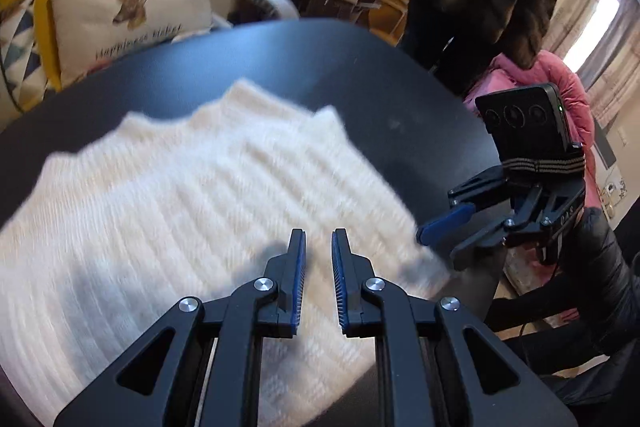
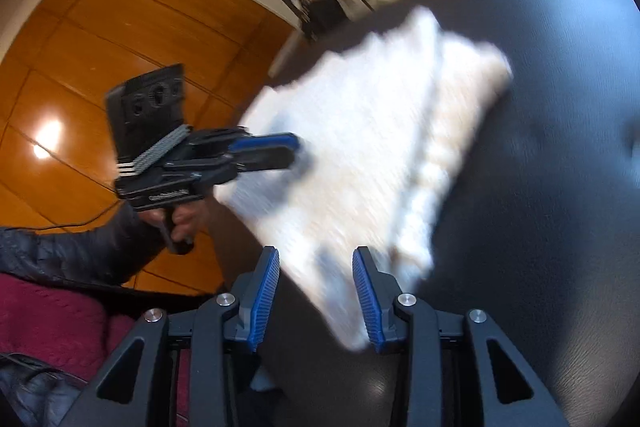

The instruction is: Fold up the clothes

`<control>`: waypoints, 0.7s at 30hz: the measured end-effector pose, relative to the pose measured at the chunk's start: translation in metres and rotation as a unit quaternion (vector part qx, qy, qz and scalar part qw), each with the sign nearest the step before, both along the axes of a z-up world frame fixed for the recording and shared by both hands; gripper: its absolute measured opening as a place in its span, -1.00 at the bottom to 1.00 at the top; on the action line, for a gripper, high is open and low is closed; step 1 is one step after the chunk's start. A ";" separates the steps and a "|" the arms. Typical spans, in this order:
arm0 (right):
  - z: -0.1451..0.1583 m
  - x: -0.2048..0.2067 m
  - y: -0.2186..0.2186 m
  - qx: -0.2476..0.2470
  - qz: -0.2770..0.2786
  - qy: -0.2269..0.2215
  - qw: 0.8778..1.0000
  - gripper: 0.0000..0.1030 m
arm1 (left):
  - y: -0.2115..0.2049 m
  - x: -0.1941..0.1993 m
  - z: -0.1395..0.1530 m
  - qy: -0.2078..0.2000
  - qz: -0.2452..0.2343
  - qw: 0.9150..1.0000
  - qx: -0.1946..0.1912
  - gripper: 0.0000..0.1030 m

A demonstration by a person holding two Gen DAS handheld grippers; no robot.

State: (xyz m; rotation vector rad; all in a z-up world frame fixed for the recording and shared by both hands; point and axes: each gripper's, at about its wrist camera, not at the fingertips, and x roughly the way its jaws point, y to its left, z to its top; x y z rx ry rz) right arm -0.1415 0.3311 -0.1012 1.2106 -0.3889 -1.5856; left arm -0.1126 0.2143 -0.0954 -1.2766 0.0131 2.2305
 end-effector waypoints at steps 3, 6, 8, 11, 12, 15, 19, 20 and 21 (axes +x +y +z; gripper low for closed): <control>0.017 -0.006 -0.008 0.005 -0.010 0.028 1.000 -0.23 | 0.005 -0.023 0.000 0.013 0.013 1.000 -0.019 -0.72; 0.003 -0.014 -0.027 0.081 -0.018 0.020 0.996 -0.24 | 0.001 -0.046 -0.026 -0.031 0.048 0.997 -0.059 -0.72; -0.004 -0.014 -0.033 0.118 -0.012 0.016 0.993 -0.29 | -0.008 -0.053 -0.027 -0.042 0.055 0.997 -0.041 -0.72; 0.019 -0.014 -0.028 0.099 -0.014 0.042 0.994 -0.28 | -0.005 -0.059 -0.007 -0.002 0.042 0.999 -0.022 -0.72; 0.027 -0.014 -0.028 0.086 -0.015 0.050 0.995 -0.28 | -0.002 -0.064 -0.002 0.006 0.039 0.999 -0.018 -0.71; 0.040 -0.028 -0.032 0.075 -0.034 0.065 0.994 -0.26 | 0.007 -0.086 -0.001 0.004 0.037 0.999 -0.016 -0.63; 0.019 -0.042 -0.043 0.098 -0.048 0.034 0.993 -0.26 | 0.008 -0.117 -0.035 -0.054 0.052 0.997 -0.022 -0.63; 0.013 -0.044 -0.045 0.106 -0.051 0.025 0.993 -0.26 | 0.008 -0.123 -0.044 -0.069 0.056 0.996 -0.024 -0.63; 0.007 -0.047 -0.046 0.114 -0.054 0.017 0.992 -0.26 | 0.008 -0.128 -0.054 -0.085 0.060 0.994 -0.026 -0.63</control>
